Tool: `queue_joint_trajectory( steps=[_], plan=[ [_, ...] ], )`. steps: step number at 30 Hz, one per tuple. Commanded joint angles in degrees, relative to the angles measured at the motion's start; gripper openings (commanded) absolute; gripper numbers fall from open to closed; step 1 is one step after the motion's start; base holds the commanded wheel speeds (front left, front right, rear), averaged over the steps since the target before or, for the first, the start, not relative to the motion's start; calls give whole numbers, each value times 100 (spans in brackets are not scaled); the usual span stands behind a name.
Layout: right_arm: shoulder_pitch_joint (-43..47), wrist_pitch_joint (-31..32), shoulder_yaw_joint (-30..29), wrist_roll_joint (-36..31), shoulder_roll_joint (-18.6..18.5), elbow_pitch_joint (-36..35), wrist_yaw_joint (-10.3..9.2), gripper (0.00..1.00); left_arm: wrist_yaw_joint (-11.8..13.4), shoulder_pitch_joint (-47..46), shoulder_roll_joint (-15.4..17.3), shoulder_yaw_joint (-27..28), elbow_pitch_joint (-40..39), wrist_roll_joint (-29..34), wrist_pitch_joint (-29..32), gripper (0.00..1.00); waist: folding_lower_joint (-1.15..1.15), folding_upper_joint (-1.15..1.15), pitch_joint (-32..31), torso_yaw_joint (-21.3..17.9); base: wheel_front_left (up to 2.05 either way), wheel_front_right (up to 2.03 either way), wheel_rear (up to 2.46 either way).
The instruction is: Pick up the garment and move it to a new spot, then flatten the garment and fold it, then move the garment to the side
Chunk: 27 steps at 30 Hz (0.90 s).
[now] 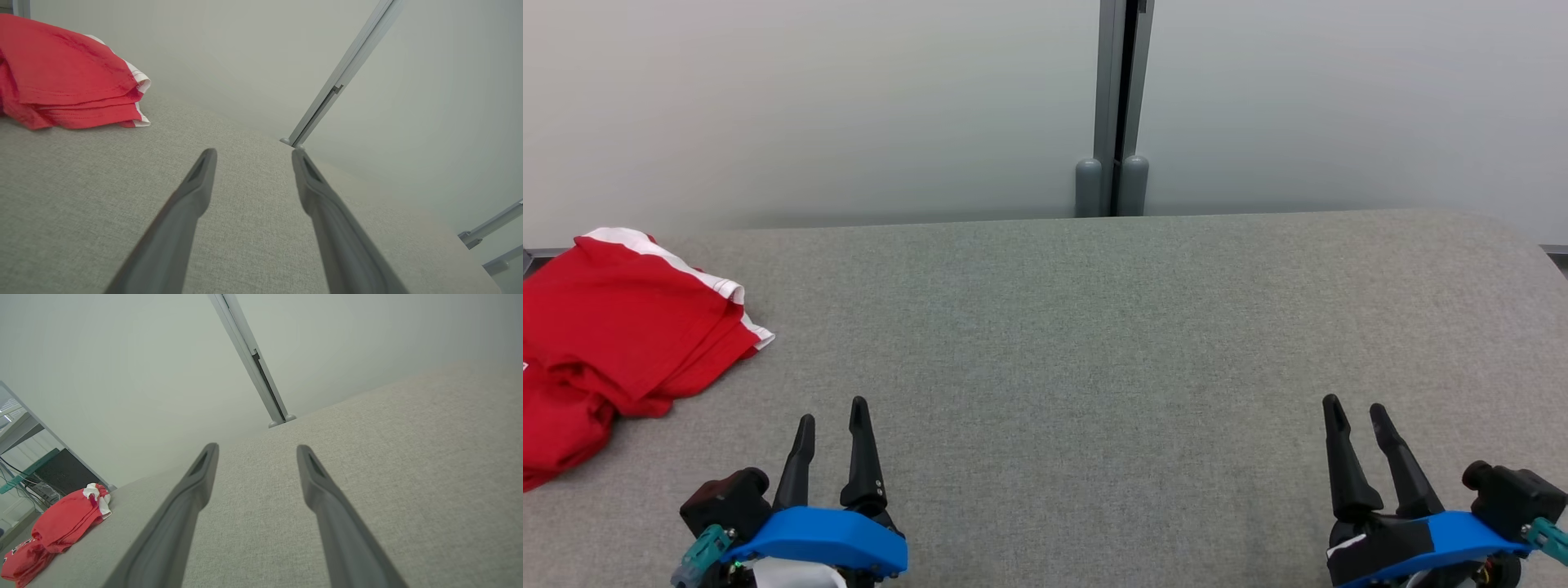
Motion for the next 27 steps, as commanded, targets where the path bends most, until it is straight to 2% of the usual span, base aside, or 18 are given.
queue_joint_trajectory(
  steps=[1,27],
  plan=[
    [17,-75,11,-234,-54,-23,18,100,17,-15,31,-57,7,201,-69,100,0,0,-2,4,0,0,0],
    [13,-414,60,-1656,-67,95,19,100,48,-23,31,-236,408,1262,-405,100,0,0,-23,30,0,0,0]
  ],
)
